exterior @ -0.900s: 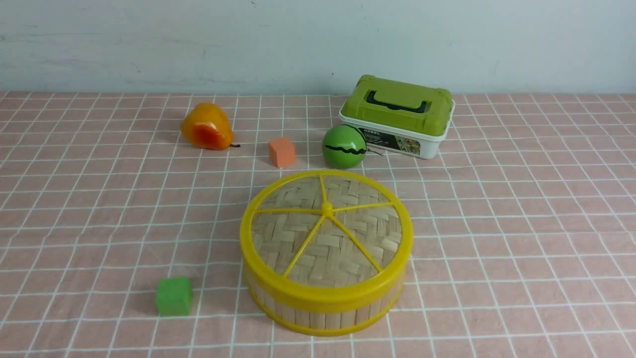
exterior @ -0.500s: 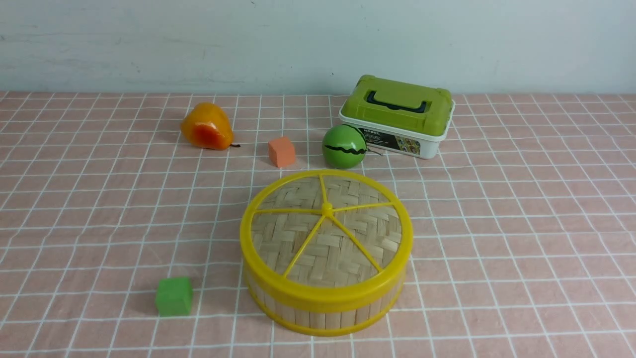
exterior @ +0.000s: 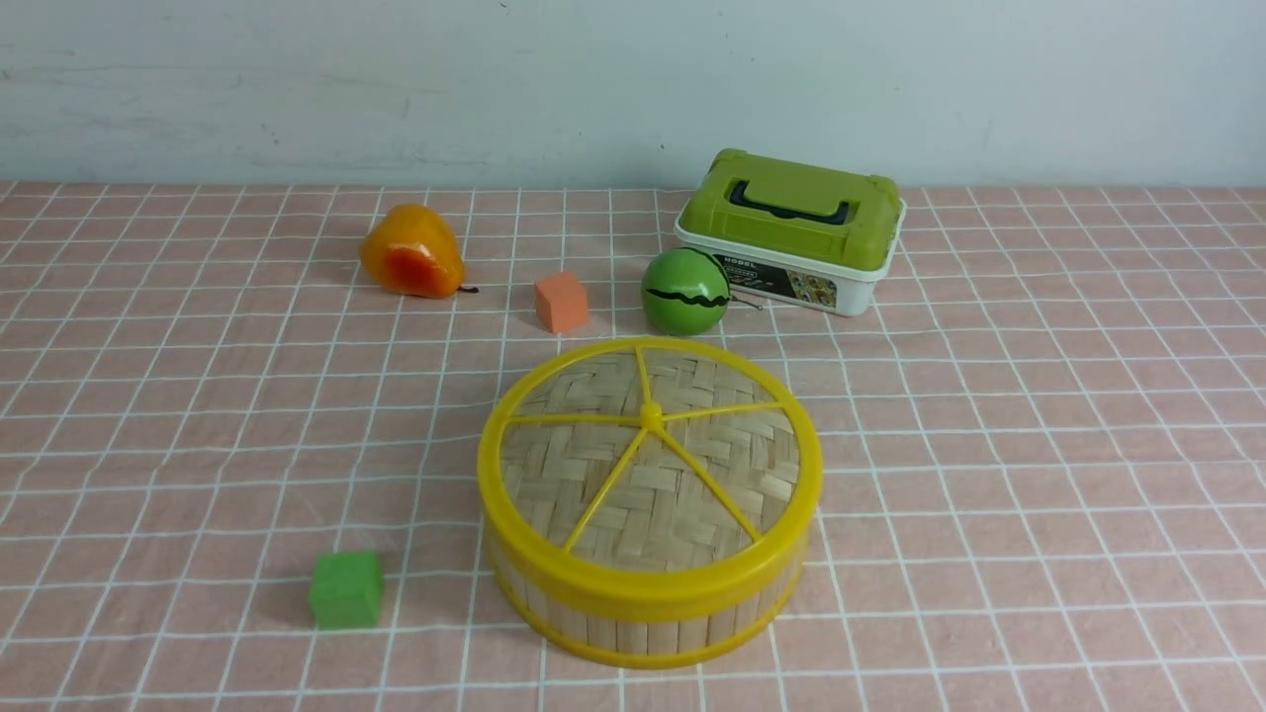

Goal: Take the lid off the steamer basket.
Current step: Use the right arm to lift the lid of the steamer

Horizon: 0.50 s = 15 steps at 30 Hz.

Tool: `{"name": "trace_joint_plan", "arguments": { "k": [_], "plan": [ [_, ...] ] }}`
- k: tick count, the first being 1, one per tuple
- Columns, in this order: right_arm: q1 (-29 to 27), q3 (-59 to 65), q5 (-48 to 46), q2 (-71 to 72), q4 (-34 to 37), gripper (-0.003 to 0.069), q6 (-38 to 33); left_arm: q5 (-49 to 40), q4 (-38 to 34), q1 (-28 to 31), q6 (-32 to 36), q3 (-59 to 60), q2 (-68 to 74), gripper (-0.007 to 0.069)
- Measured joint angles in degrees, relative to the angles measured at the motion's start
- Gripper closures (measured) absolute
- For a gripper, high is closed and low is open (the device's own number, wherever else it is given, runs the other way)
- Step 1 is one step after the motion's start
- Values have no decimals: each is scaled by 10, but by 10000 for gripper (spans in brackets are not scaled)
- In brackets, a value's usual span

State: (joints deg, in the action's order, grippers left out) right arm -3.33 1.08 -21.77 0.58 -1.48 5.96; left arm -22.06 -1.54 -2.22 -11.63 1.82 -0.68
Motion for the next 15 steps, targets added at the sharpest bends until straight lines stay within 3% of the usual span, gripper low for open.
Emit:
{"name": "trace_joint_plan", "arguments": {
  "k": [15],
  "plan": [
    [0, 0, 0, 0, 0, 546, 0, 0, 0, 0, 0, 0, 0, 386]
  ]
}}
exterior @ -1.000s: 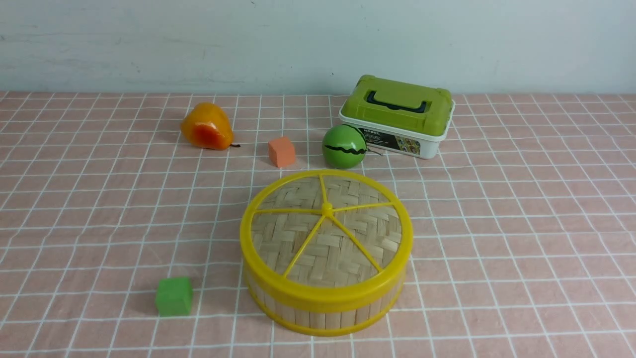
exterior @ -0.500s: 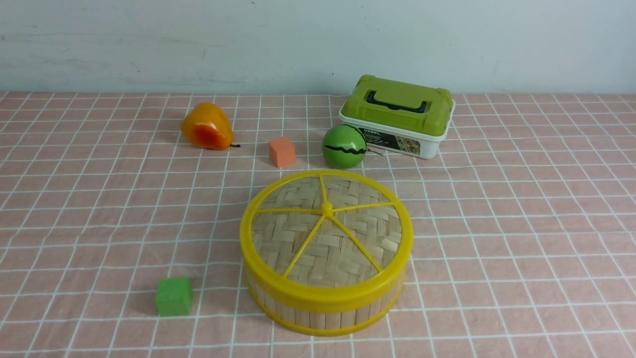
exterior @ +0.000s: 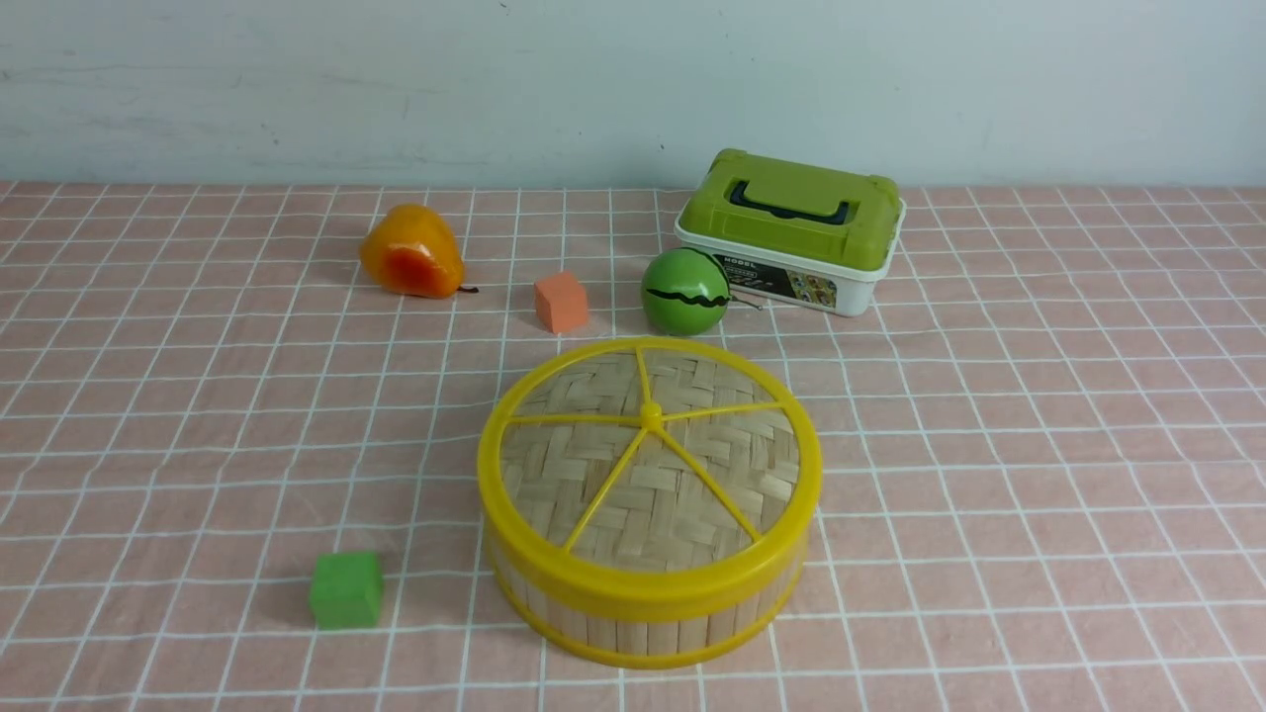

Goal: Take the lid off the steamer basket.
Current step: Use the right arm to lift the lid of the steamer

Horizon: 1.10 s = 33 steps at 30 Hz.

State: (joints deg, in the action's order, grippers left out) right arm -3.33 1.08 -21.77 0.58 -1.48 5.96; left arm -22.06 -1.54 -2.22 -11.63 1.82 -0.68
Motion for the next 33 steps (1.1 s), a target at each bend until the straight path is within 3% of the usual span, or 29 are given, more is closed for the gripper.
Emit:
{"name": "trace_joint_plan", "arguments": {
  "k": [29, 33],
  "plan": [
    [0, 0, 0, 0, -26, 525, 0, 0, 0, 0, 0, 0, 0, 386],
    [0, 0, 0, 0, 31, 519, 14, 0, 0, 0, 0, 0, 0, 386]
  ]
}}
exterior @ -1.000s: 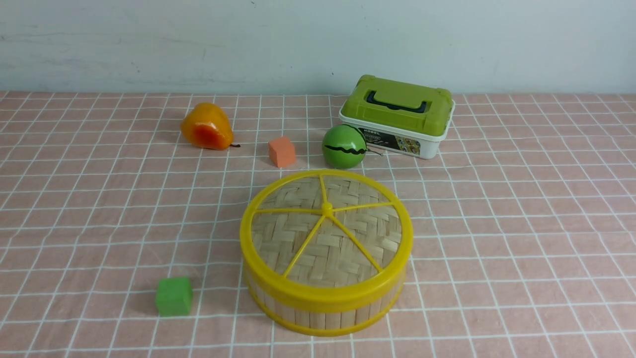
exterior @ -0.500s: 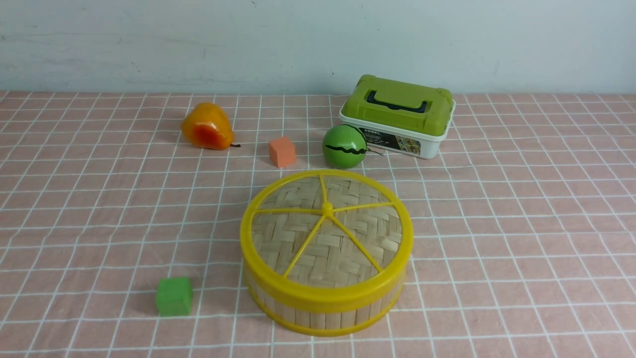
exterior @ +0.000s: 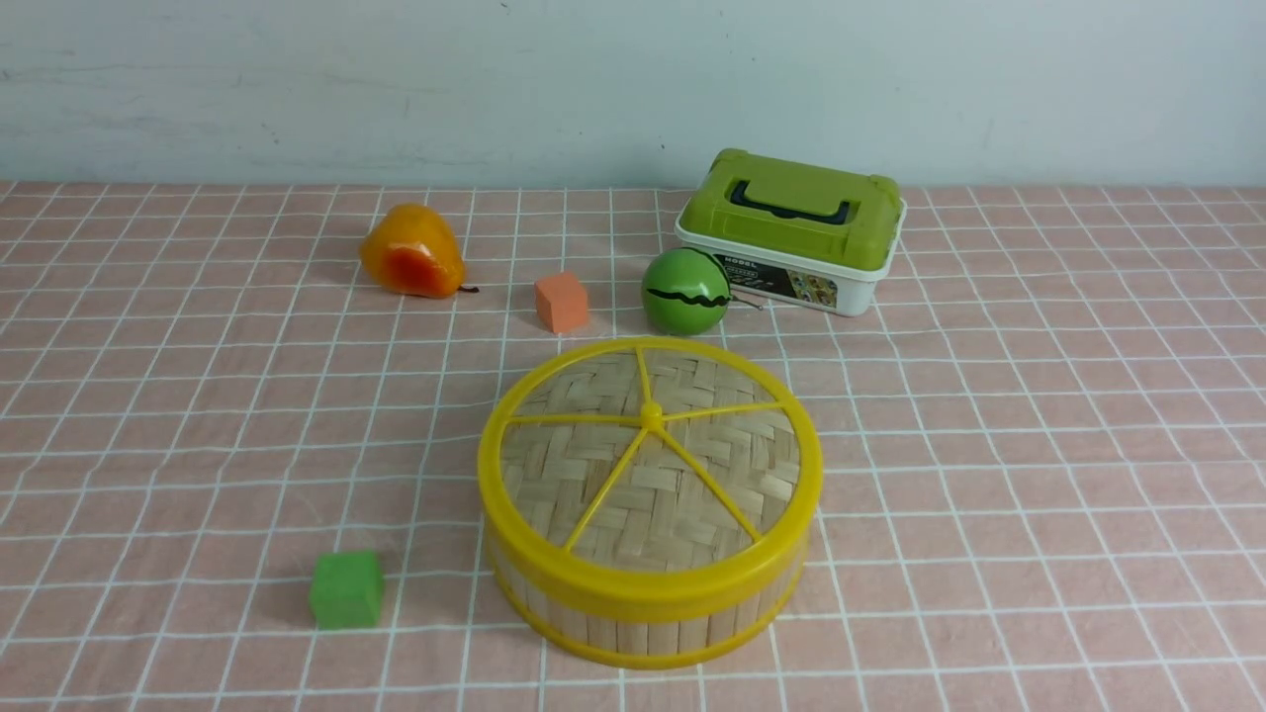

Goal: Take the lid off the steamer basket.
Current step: Use the right arm to lift the lid of the steamer

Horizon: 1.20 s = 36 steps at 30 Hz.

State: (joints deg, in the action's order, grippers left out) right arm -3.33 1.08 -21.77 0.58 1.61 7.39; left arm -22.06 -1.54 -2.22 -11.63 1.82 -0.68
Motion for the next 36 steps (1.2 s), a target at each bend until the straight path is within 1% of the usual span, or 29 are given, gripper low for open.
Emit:
{"name": "trace_joint_plan", "arguments": {
  "k": [2, 4, 7, 8, 11, 18, 21, 23, 24, 25, 26, 28, 30, 32, 34, 35, 36],
  "plan": [
    [0, 0, 0, 0, 78, 518, 31, 0, 0, 0, 0, 0, 0, 386],
    [0, 1, -4, 0, 189, 513, 96, 0, 0, 0, 0, 0, 0, 386],
    [0, 3, -8, 0, 307, 510, 151, 0, 0, 0, 0, 0, 0, 386],
    [0, 4, -10, 0, 357, 508, 167, 0, 0, 0, 0, 0, 0, 386],
    [0, 4, 0, 0, 398, 505, 171, 0, 0, 0, 0, 0, 0, 386],
    [0, 4, 33, 0, 409, 500, 137, 0, 0, 0, 0, 0, 0, 386],
    [0, -3, 26, 0, 408, 499, 82, 0, 0, 0, 0, 0, 0, 386],
    [0, -33, 0, -1, 405, 511, 11, 0, 0, 0, 0, 0, 0, 386],
    [0, -68, -17, -8, 399, 533, -31, 0, 0, 0, 0, 0, 0, 386],
    [0, -111, -47, -35, 386, 574, -92, 0, 0, 0, 0, 0, 0, 386],
    [0, -127, -52, -41, 381, 581, -100, 0, 0, 0, 0, 0, 0, 386],
    [0, -205, -104, -110, 346, 641, -172, 0, 0, 0, 0, 0, 0, 386],
    [0, -307, -182, -207, 299, 675, -252, 0, 0, 0, 0, 0, 0, 386],
    [0, -394, -237, -289, 265, 680, -301, 0, 0, 0, 0, 0, 0, 386],
    [0, -448, -284, -358, 251, 680, -334, 0, 0, 0, 0, 0, 0, 386],
    [0, -504, -327, -423, 244, 678, -358, 0, 0, 0, 0, 0, 0, 386],
    [0, -517, -331, -439, 244, 678, -361, 0, 0, 0, 0, 0, 0, 386]
  ]
}}
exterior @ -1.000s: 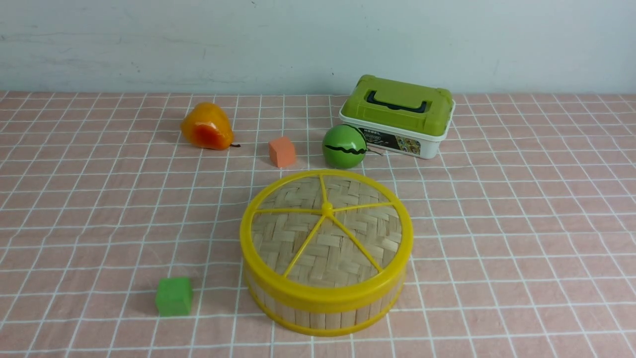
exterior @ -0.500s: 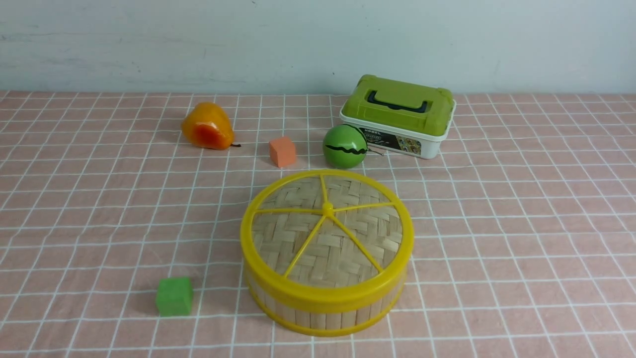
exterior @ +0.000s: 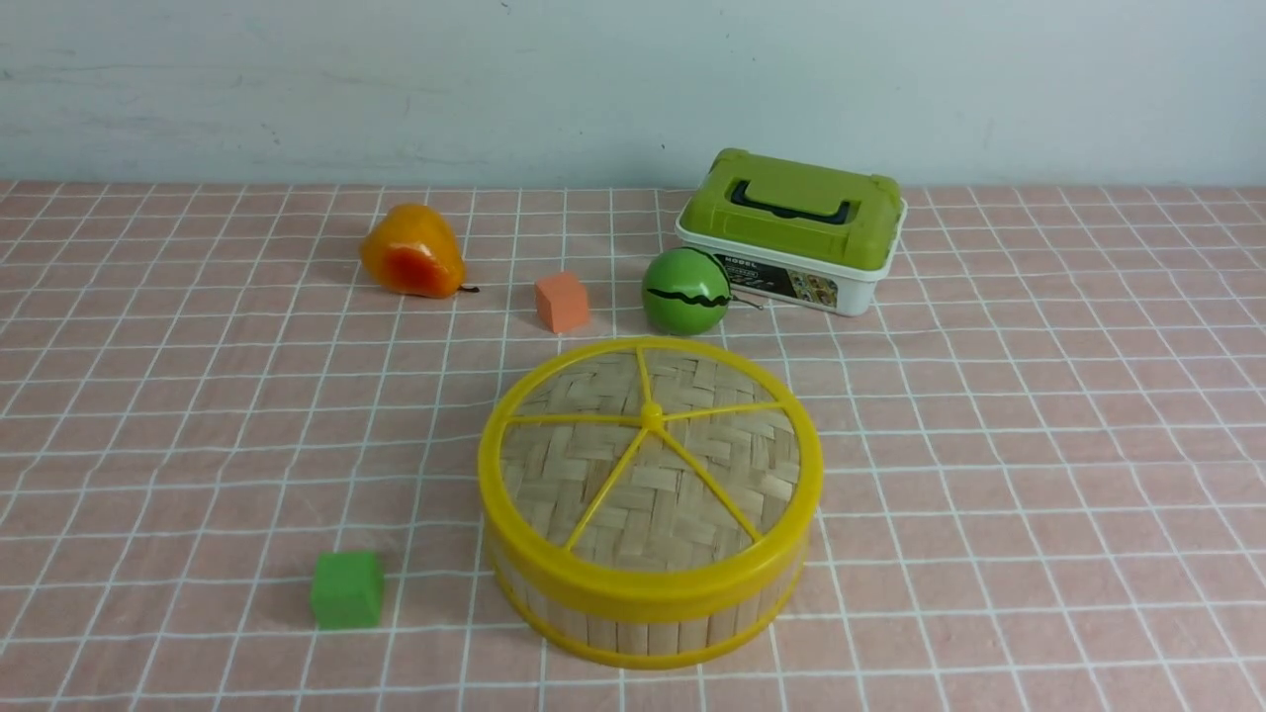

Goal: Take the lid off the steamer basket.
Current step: Use the right arm to lift the lid of the steamer

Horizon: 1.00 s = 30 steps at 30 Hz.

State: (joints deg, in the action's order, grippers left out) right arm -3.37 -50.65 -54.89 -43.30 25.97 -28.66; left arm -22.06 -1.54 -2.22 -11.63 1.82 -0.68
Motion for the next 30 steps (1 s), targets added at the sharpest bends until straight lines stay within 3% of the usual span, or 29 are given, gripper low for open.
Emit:
{"name": "trace_joint_plan", "arguments": {
  "k": [6, 7, 10, 14, 21, 30],
  "plan": [
    [65, -167, -112, -193, -19, 664, -21, 0, 0, 0, 0, 0, 0, 386],
    [100, -207, -139, -247, -41, 663, -18, 0, 0, 0, 0, 0, 0, 386],
    [166, -270, -158, -322, -92, 662, 11, 0, 0, 0, 0, 0, 0, 386],
    [280, -396, -162, -466, -217, 656, 97, 0, 0, 0, 0, 0, 0, 386],
    [350, -538, -164, -611, -256, 608, 161, 0, 0, 0, 0, 0, 0, 386],
    [376, -684, -164, -766, -225, 275, 179, 0, 0, 0, 0, 0, 0, 386]
  ]
}}
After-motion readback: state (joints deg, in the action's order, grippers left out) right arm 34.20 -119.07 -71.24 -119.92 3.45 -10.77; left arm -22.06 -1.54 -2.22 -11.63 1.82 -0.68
